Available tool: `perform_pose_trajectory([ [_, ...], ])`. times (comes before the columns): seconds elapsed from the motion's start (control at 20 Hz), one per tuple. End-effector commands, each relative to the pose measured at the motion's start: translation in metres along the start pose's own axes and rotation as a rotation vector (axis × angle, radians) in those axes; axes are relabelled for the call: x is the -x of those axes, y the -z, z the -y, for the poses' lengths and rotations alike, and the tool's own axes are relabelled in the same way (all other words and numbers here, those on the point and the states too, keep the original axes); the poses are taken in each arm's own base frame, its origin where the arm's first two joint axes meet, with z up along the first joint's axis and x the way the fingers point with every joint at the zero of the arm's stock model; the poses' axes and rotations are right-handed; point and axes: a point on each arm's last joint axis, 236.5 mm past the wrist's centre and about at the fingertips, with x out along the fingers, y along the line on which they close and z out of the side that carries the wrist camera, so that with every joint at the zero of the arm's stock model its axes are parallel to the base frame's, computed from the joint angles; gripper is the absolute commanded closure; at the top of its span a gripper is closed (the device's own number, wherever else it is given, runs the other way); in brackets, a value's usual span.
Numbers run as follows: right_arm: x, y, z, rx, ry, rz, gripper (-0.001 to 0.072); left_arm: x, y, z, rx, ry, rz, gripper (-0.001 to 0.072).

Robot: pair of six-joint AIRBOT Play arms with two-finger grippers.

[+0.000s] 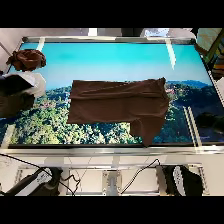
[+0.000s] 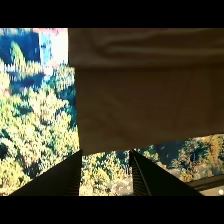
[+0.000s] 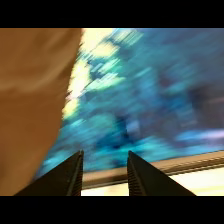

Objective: Fold the shirts.

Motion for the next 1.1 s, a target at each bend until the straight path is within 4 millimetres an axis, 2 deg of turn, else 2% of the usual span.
perform_pose_trajectory([
  [0.0, -0.051, 0.039, -0.039, -0.148, -0.2, -0.061, 0.0386, -0.045, 0.039, -0.046, 0.116, -0.01, -0.041, 0.0346],
  [0.1, -0.07, 0.051, -0.047, -0.253, -0.239, -0.075, 0.0386, -0.054, 0.046, -0.07, 0.221, 0.015, 0.021, 0.0347],
  [0.15, -0.079, 0.06, -0.049, -0.281, -0.249, -0.089, 0.0387, -0.055, 0.046, -0.076, 0.279, 0.063, 0.069, 0.0347],
  [0.25, -0.094, 0.081, -0.049, -0.333, -0.25, -0.135, 0.0389, -0.059, 0.046, -0.083, 0.38, 0.19, 0.165, 0.0348],
  [0.35, -0.11, 0.105, -0.052, -0.4, -0.254, -0.177, 0.0411, -0.073, 0.063, -0.088, 0.455, 0.272, 0.149, 0.0348],
  [0.45, -0.125, 0.122, -0.06, -0.473, -0.287, -0.192, 0.0412, -0.096, 0.081, -0.082, 0.485, 0.361, 0.093, 0.0348],
  [0.55, -0.134, 0.126, -0.072, -0.587, -0.338, -0.182, 0.041, -0.108, 0.074, -0.076, 0.532, 0.466, 0.133, 0.0348],
  [0.7, -0.143, 0.118, -0.076, -0.705, -0.374, -0.125, 0.041, -0.112, 0.061, -0.079, 0.531, 0.511, 0.194, 0.0348],
  [0.85, -0.153, 0.126, -0.073, -0.757, -0.358, -0.176, 0.041, -0.119, 0.068, -0.086, 0.529, 0.475, 0.175, 0.0349],
  [1.05, -0.171, 0.133, -0.08, -0.863, -0.395, -0.251, 0.041, -0.122, 0.071, -0.091, 0.528, 0.447, 0.168, 0.0349],
])
